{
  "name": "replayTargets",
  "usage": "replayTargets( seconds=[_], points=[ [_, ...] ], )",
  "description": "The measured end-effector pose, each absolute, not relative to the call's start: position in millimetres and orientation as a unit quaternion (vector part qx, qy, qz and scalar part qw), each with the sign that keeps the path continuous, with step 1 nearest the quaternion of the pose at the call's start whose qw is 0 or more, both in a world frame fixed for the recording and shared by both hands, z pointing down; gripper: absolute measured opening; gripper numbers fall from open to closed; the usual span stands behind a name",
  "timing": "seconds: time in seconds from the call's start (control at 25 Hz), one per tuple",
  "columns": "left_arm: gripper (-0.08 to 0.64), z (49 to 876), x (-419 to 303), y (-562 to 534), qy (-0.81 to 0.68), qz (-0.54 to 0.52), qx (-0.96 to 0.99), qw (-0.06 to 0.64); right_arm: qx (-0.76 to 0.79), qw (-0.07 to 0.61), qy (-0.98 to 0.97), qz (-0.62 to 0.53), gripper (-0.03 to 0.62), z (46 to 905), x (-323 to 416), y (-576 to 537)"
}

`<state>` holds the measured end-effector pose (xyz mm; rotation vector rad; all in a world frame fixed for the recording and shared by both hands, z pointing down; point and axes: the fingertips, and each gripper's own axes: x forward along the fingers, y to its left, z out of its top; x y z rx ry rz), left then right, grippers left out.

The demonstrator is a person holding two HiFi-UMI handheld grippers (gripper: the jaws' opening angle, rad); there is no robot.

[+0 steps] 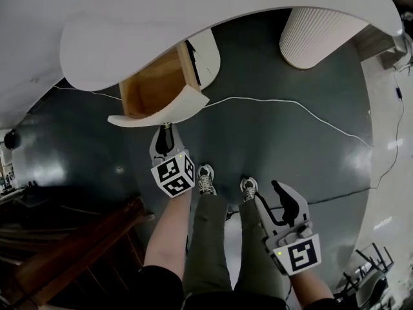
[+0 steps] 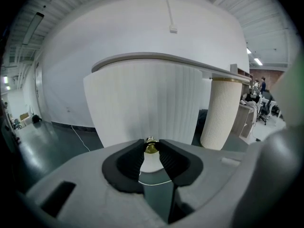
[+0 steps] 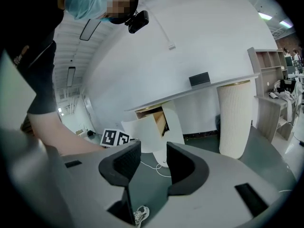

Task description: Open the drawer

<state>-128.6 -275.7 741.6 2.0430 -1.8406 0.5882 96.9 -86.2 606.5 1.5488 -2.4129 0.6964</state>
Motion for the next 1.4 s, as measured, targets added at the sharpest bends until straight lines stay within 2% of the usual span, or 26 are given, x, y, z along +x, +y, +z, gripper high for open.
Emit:
replayTargets(
  seconds=[0.76, 1.4],
  points=[
    [0.101, 738, -125, -218, -0.636, 0.218, 0.72, 0.173, 0.446, 0.106, -0.861, 0.221, 0.173, 586, 62, -118],
    [0.103, 742, -125, -220, -0.626, 0.243, 0.724, 0.156, 0.419, 0.114, -0.873, 0.223, 0.173, 589, 43, -138]
  ],
)
